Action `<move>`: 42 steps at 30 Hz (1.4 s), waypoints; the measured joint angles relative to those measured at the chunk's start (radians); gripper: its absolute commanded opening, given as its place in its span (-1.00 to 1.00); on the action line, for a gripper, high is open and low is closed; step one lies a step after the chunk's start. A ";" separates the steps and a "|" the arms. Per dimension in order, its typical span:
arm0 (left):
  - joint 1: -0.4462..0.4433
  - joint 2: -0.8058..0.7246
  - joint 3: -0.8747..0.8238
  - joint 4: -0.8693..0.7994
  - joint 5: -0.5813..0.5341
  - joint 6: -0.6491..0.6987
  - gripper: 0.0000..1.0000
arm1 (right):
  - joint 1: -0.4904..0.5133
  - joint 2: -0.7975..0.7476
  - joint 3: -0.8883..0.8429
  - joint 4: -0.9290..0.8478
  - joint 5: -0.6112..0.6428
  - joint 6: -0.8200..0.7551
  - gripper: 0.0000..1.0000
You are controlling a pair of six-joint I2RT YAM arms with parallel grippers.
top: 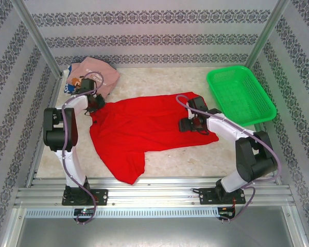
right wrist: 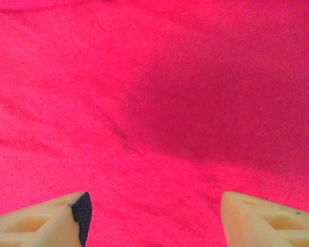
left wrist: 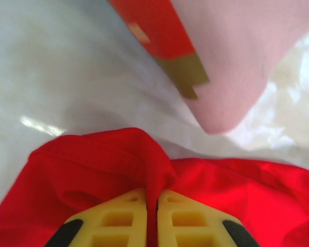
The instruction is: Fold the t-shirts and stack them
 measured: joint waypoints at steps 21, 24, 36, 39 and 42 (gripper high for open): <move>0.029 -0.059 0.118 -0.065 -0.080 0.208 0.79 | 0.073 0.084 -0.043 -0.042 -0.005 0.127 0.33; 0.025 -0.223 0.033 -0.065 -0.080 0.173 0.80 | 0.087 0.047 -0.043 -0.056 -0.007 0.127 0.34; -0.221 -0.527 -0.325 -0.145 -0.111 0.085 -0.04 | 0.105 -0.047 0.025 -0.058 -0.063 0.118 0.34; -0.272 -0.460 -0.335 -0.179 -0.146 0.090 -0.06 | 0.105 -0.047 0.023 -0.052 -0.070 0.116 0.34; -0.322 -0.367 -0.295 -0.185 -0.190 0.108 -0.08 | 0.108 -0.047 0.011 -0.039 -0.077 0.115 0.34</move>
